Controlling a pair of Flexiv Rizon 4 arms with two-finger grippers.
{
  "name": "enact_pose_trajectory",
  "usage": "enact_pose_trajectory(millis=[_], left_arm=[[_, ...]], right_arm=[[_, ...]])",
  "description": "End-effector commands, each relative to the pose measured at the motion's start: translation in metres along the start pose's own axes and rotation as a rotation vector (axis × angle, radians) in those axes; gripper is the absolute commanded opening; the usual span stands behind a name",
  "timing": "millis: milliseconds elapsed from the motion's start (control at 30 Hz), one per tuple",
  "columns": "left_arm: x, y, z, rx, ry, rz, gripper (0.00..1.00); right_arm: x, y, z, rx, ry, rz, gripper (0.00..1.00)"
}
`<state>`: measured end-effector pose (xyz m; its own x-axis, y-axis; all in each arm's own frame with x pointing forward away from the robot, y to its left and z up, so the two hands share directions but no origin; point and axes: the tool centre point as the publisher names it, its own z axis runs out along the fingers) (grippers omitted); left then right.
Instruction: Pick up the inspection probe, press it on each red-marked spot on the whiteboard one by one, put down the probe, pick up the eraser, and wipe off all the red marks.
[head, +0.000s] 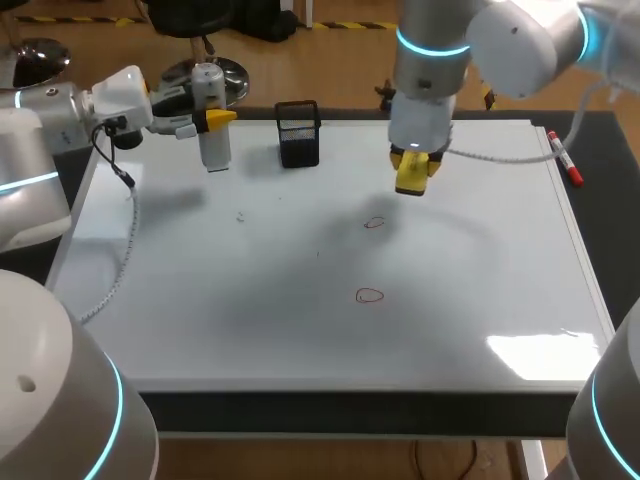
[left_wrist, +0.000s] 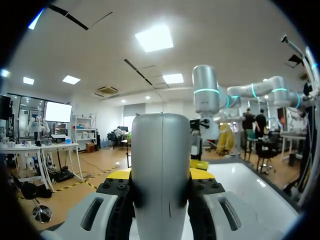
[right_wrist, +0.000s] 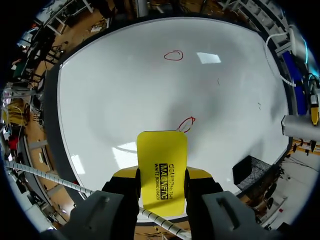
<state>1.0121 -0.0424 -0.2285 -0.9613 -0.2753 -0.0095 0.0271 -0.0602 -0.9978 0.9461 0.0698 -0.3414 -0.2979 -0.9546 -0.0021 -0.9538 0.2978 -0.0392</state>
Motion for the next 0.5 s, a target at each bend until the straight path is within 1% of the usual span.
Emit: enact_pose_trajectory(millis=[33,200,267,500], left_arm=[[0.000,-0.001,0.000,0.000,-0.001,0.001,0.00],[0.000,-0.001,0.000,0.000,-0.001,0.001,0.00],[0.000,-0.001,0.000,0.000,-0.001,0.001,0.00],[0.000,-0.001,0.000,0.000,-0.001,0.001,0.00]], right_arm=[[-0.015,0.015,0.006,0.021,0.005,-0.012,0.00],[-0.030,0.029,0.014,0.009,-0.030,-0.047,0.00],[-0.036,0.034,0.017,0.004,-0.045,-0.080,0.00],[-0.053,0.048,0.030,-0.027,-0.060,-0.150,0.00]])
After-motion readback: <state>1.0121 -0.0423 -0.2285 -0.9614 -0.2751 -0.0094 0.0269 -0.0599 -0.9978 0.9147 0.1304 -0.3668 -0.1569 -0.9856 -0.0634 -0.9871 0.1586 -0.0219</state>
